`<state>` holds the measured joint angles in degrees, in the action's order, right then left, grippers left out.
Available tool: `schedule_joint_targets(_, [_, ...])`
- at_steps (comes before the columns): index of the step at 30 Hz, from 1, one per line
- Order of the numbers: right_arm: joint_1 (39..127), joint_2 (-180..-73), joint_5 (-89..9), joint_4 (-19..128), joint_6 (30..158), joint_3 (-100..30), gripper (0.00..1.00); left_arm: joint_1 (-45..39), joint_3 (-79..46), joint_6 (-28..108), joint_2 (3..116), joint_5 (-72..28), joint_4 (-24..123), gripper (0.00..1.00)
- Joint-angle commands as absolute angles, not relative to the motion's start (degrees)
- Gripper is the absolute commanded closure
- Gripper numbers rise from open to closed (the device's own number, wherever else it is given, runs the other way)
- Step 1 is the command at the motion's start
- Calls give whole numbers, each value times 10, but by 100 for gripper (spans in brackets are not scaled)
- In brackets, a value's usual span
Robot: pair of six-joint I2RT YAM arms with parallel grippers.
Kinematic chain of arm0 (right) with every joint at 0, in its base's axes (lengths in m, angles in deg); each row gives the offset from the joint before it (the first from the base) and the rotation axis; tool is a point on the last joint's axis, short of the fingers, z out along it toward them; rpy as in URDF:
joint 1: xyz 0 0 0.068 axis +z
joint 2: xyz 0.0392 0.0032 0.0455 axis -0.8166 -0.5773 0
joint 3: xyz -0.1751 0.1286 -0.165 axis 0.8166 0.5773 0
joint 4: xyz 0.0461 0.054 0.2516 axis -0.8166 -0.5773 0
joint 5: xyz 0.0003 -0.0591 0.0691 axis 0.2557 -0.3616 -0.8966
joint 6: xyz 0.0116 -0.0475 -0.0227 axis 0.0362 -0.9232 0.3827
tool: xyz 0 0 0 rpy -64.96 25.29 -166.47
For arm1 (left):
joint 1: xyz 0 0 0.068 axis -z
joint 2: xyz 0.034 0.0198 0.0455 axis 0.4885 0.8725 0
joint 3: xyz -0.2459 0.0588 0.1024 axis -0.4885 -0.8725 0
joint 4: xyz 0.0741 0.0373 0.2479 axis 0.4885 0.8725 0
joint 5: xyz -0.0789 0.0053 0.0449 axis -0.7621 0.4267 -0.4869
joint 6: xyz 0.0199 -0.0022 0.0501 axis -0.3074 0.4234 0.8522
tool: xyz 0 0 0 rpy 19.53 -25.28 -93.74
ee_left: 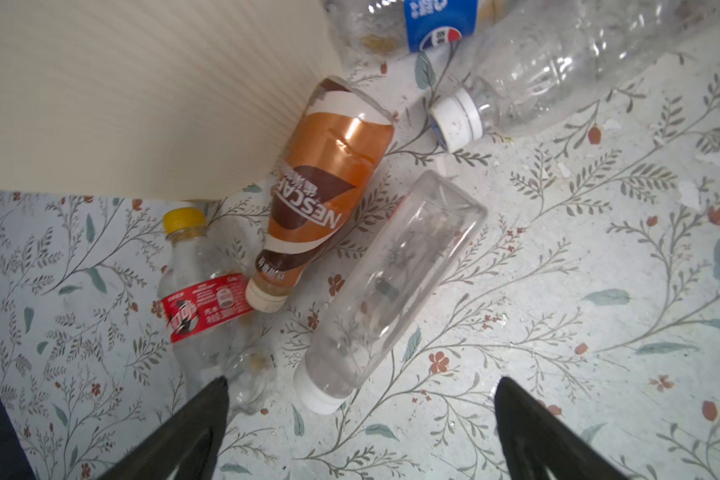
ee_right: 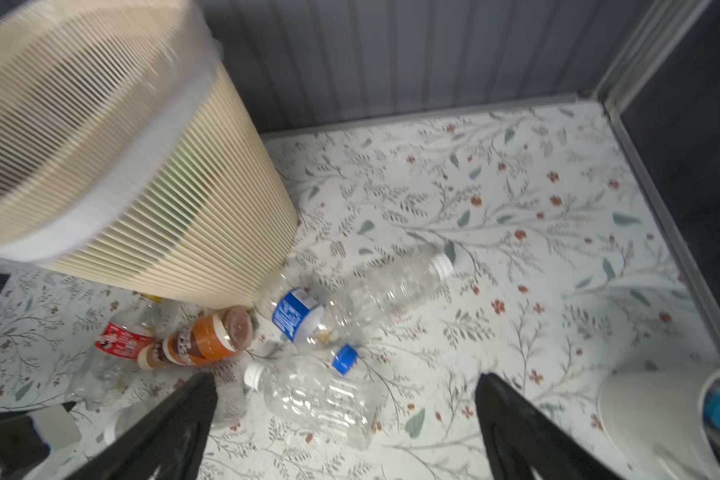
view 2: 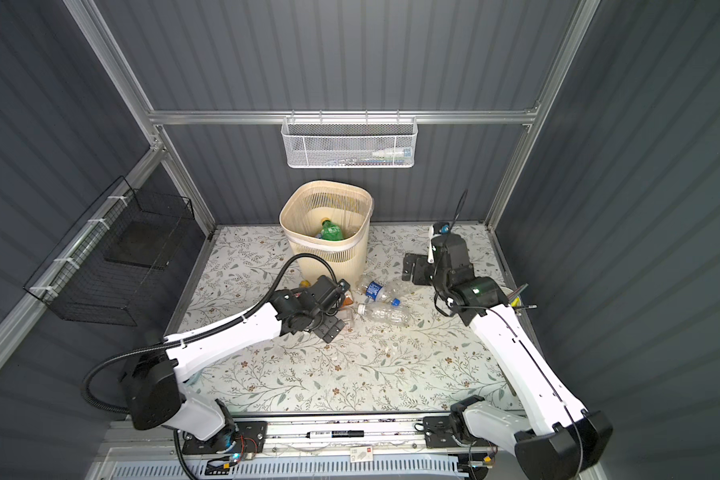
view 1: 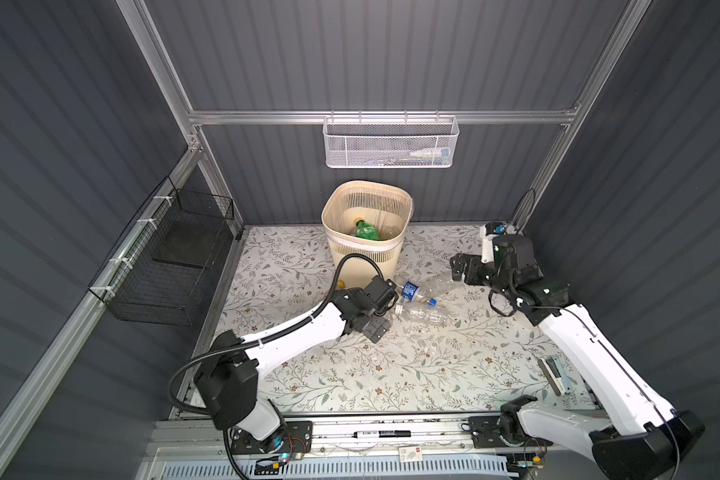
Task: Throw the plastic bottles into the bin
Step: 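Grasp a clear white-capped bottle with the left gripper while the right gripper withdraws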
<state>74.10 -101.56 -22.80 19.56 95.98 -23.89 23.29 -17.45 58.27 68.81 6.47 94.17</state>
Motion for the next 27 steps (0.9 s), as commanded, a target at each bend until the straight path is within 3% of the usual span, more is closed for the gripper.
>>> schedule_joint_targets(1, [721, -960, -244, 193, 1003, -185, 1, 236, -147, 661, 730, 18, 985, 1])
schedule_joint_targets(8, [698, -899, -253, 180, 1038, -102, 1, 236, -124, 686, 802, 16, 995, 9])
schedule_joint_targets(14, [689, -889, -257, 174, 1042, -88, 1, 237, -125, 674, 832, 5, 993, 25])
schedule_joint_targets(18, [687, -892, -267, 176, 1040, -88, 1, 236, -135, 668, 834, 7, 990, 44])
schedule_joint_targets(25, [681, -898, -280, 186, 1042, -87, 1, 236, -144, 653, 832, 16, 991, 45])
schedule_joint_targets(27, [680, -898, -284, 189, 1043, -87, 1, 236, -143, 649, 832, 8, 994, 49])
